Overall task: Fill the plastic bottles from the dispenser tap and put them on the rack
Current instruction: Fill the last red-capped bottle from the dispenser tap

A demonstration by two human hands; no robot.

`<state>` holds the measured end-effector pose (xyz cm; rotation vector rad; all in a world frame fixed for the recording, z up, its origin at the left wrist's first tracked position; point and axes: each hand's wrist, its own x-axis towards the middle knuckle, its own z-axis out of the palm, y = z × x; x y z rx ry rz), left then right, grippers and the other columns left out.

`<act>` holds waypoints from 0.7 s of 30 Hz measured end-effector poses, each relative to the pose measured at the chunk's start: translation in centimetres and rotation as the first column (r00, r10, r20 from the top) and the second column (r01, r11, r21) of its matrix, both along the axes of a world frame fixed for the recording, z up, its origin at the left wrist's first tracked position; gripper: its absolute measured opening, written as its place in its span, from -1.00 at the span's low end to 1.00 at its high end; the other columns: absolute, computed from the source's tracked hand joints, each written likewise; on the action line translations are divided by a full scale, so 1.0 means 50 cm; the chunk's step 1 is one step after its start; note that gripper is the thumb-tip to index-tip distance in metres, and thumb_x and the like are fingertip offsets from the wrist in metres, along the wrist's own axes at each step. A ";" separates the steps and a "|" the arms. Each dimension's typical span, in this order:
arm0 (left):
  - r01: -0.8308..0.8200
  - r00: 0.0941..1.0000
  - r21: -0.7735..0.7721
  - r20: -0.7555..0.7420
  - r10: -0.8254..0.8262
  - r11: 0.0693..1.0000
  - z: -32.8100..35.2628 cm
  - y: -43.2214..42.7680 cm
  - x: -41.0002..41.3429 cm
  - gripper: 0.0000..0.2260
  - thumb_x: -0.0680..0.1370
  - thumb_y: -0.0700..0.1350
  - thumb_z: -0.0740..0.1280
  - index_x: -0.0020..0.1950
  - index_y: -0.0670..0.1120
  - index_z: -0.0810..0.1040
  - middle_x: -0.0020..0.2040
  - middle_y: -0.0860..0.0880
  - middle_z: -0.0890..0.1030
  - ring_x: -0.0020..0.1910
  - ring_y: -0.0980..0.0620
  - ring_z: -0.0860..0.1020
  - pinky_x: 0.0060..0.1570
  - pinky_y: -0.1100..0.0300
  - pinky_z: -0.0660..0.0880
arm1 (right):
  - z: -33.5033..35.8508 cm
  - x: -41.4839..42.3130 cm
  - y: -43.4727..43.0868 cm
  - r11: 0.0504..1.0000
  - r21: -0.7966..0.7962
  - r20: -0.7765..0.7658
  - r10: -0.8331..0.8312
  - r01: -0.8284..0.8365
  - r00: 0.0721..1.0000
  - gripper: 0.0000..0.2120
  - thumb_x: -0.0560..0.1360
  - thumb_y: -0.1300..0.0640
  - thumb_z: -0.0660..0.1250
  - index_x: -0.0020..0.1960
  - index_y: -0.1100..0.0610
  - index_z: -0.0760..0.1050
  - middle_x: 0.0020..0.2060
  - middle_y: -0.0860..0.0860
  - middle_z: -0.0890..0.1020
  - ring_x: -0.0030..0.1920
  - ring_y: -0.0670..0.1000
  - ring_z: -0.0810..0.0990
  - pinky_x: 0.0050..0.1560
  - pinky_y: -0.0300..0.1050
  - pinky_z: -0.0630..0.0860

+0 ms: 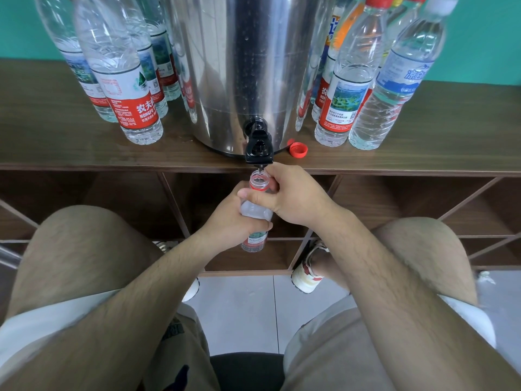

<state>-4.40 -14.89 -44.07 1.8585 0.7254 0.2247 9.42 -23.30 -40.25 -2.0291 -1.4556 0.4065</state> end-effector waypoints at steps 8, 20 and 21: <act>-0.007 1.000 0.004 -0.010 0.007 1.000 0.010 -0.005 -0.002 -0.40 0.45 -0.26 0.56 0.43 -0.06 0.41 0.24 -0.08 0.60 0.27 -0.05 0.57 0.36 -0.13 0.52 | -0.001 0.001 0.000 1.000 0.000 0.006 0.001 -0.001 1.000 -0.50 0.46 -0.39 0.42 -0.21 0.03 0.39 -0.31 -0.03 0.50 -0.28 0.03 0.47 -0.22 0.09 0.46; -0.020 1.000 -0.012 -0.014 0.020 1.000 0.005 -0.003 -0.001 -0.39 0.45 -0.24 0.57 0.42 -0.02 0.41 0.21 -0.03 0.60 0.23 0.00 0.58 0.33 -0.05 0.54 | -0.007 0.003 0.002 1.000 0.008 0.029 0.006 -0.007 1.000 -0.48 0.46 -0.40 0.41 -0.22 0.02 0.36 -0.34 -0.06 0.47 -0.32 -0.01 0.43 -0.26 0.06 0.43; -0.018 1.000 -0.010 -0.014 0.018 1.000 0.004 -0.002 -0.001 -0.39 0.45 -0.24 0.57 0.42 -0.02 0.41 0.21 -0.02 0.60 0.23 0.00 0.58 0.32 -0.04 0.54 | -0.007 0.004 0.002 1.000 0.009 0.030 0.007 -0.007 1.000 -0.48 0.46 -0.40 0.41 -0.22 0.02 0.36 -0.34 -0.06 0.47 -0.32 -0.01 0.43 -0.26 0.06 0.43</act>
